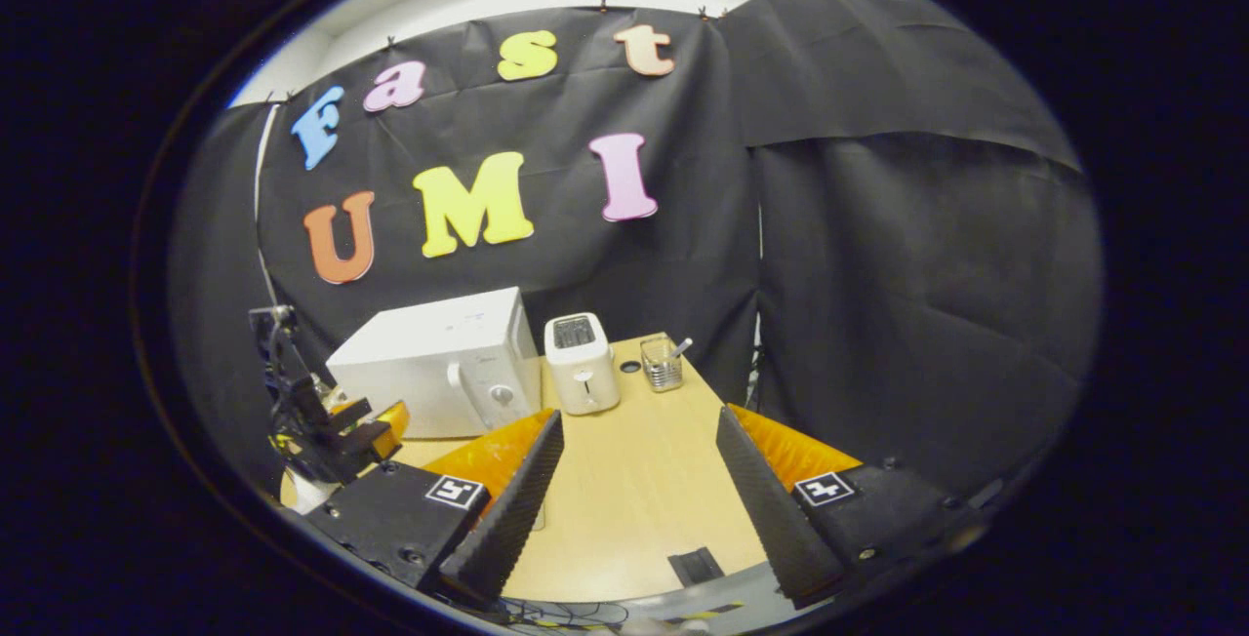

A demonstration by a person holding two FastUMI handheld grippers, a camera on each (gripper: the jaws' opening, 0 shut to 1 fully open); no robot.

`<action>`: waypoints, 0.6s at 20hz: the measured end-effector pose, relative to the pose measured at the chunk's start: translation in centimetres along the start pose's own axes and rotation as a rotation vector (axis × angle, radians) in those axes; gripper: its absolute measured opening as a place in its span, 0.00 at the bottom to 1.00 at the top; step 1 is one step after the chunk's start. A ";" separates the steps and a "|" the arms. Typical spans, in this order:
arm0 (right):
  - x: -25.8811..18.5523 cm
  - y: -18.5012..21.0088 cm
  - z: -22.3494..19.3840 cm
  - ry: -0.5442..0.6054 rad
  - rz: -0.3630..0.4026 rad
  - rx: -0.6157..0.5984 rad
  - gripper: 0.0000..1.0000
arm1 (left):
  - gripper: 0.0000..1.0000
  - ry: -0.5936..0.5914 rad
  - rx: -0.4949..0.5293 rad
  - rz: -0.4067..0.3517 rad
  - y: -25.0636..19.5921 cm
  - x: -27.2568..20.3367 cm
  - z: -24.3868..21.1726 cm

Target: Open the microwave oven with the left hand, put the food in, and close the microwave oven.

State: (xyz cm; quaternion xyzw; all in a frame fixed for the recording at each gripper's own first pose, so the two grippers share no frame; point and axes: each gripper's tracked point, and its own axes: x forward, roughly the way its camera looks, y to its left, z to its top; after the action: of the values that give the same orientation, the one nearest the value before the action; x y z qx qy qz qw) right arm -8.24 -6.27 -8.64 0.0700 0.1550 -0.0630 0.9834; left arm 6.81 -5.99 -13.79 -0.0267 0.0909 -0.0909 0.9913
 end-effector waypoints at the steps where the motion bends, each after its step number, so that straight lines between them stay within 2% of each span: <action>1: 0.0 -0.1 0.0 -0.006 0.028 -0.024 1.00 | 0.92 -0.013 -0.006 0.020 -0.1 -1.8 1.2; 7: 0.6 0.4 2.4 -0.078 0.206 -0.100 1.00 | 0.92 -0.120 0.039 0.122 -1.5 -11.6 9.2; 12: 0.3 1.9 5.5 -0.133 0.309 -0.116 1.00 | 0.92 -0.220 0.039 0.183 -3.3 -18.0 14.9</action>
State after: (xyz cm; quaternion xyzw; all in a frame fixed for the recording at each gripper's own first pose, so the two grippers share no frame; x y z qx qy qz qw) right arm -6.01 -5.28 -3.33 0.0320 0.0802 0.0935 0.9919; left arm -8.47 -5.39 4.25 -0.0087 -0.0183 0.0013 0.9998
